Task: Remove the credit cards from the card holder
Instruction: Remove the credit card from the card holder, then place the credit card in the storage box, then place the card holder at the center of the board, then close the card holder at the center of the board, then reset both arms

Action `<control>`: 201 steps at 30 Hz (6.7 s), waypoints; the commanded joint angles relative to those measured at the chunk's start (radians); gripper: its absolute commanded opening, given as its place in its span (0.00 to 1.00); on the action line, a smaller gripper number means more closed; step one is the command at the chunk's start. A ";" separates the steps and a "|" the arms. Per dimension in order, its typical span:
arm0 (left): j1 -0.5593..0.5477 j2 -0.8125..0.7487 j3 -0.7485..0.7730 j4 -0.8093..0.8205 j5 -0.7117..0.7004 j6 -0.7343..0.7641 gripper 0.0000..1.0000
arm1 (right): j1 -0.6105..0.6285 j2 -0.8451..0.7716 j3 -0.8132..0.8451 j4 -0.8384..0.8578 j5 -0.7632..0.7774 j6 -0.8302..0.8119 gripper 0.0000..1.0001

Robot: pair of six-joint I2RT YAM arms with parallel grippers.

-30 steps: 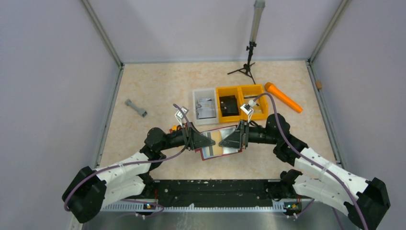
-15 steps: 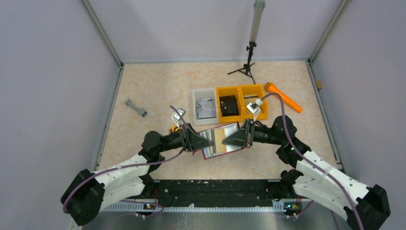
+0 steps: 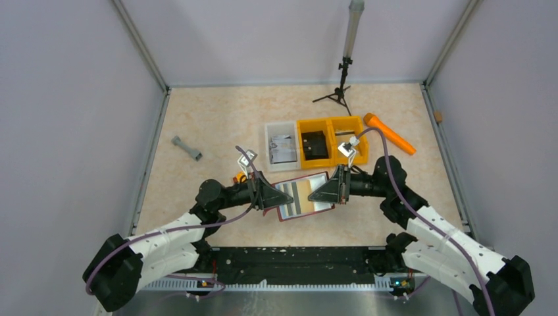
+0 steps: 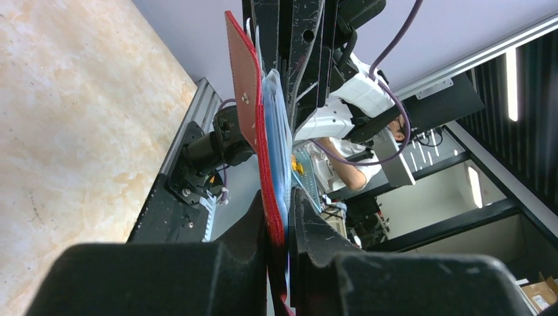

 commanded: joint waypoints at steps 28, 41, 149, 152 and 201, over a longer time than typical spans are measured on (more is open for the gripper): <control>0.052 -0.071 0.006 -0.032 0.026 0.025 0.00 | -0.135 -0.034 0.092 -0.177 -0.087 -0.129 0.00; 0.205 -0.269 0.073 -0.796 -0.137 0.258 0.00 | -0.217 -0.013 0.219 -0.518 0.374 -0.341 0.00; 0.172 -0.003 0.539 -1.431 -0.901 0.691 0.99 | -0.240 -0.309 -0.192 -0.205 1.305 -0.537 0.72; 0.228 -0.030 0.491 -1.346 -1.047 0.738 0.99 | -0.240 -0.289 -0.220 -0.094 1.336 -0.611 0.85; 0.702 0.454 0.063 -0.014 -0.850 1.225 0.92 | -0.522 0.676 -0.344 1.088 1.197 -0.933 0.95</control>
